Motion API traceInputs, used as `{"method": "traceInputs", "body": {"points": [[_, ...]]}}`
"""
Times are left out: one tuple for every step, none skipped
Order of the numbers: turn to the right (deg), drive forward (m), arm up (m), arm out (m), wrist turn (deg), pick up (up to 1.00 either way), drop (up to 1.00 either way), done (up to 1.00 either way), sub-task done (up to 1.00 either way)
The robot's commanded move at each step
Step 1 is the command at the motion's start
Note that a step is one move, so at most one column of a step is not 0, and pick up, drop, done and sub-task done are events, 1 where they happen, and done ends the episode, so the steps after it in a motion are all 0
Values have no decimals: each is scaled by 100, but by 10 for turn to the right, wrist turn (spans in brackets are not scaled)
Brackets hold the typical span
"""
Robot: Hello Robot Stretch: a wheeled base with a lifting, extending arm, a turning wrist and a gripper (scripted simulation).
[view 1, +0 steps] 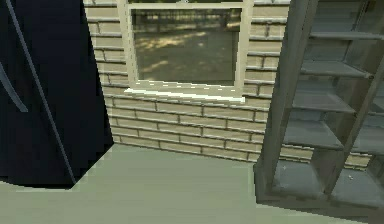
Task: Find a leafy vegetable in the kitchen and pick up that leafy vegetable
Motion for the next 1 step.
{"method": "traceInputs", "body": {"points": [[0,0,0,0,450,0,0,0,0]]}}
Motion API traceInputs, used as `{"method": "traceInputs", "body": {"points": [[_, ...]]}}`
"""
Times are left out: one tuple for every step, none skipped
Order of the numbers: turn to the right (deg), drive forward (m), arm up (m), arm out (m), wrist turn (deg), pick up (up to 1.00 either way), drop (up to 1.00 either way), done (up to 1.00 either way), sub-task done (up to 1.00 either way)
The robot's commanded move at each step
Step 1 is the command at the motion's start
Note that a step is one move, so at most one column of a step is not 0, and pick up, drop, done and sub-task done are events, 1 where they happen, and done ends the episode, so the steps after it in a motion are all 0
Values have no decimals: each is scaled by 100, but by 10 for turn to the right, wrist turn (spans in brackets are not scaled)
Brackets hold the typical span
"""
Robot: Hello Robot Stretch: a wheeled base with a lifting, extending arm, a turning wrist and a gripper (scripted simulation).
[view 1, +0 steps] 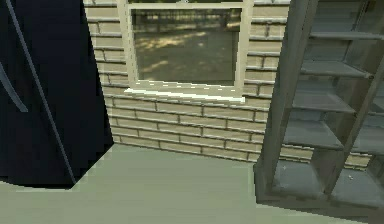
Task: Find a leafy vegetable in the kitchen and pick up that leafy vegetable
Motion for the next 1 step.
{"method": "traceInputs", "body": {"points": [[0,0,0,0,450,0,0,0,0]]}}
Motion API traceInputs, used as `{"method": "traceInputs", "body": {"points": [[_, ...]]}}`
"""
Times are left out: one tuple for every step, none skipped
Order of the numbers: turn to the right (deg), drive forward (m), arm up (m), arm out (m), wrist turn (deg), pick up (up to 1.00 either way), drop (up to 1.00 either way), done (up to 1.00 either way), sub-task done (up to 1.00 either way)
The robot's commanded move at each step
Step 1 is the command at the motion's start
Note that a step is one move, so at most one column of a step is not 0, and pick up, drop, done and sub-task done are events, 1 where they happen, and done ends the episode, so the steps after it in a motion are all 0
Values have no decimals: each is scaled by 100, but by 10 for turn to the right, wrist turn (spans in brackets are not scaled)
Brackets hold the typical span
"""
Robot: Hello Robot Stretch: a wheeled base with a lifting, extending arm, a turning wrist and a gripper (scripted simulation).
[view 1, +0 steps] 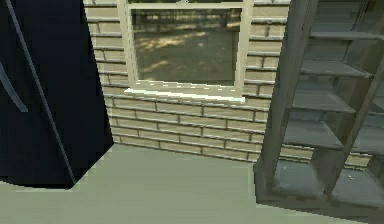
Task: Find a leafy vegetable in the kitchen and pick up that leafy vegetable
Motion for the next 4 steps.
{"method": "traceInputs", "body": {"points": [[0,0,0,0,90,0,0,0,0],[0,0,-30,0,0,0,0,0,0],[0,0,0,0,0,100,0,0,0],[0,0,10,0,0,0,0,0,0]]}}
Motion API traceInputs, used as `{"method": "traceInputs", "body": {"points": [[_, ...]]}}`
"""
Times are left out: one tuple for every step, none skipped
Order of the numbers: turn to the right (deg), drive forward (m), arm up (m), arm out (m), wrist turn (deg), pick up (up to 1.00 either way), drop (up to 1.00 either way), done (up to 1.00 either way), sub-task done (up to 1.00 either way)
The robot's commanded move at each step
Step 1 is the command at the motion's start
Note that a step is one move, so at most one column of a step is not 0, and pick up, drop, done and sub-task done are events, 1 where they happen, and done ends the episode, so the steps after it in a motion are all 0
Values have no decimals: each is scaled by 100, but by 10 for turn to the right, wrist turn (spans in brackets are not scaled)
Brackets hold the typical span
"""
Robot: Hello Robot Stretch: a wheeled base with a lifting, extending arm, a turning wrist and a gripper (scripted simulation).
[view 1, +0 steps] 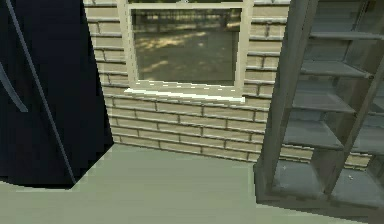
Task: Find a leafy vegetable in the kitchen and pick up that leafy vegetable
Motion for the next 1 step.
{"method": "traceInputs", "body": {"points": [[0,0,0,0,0,0,0,100,0]]}}
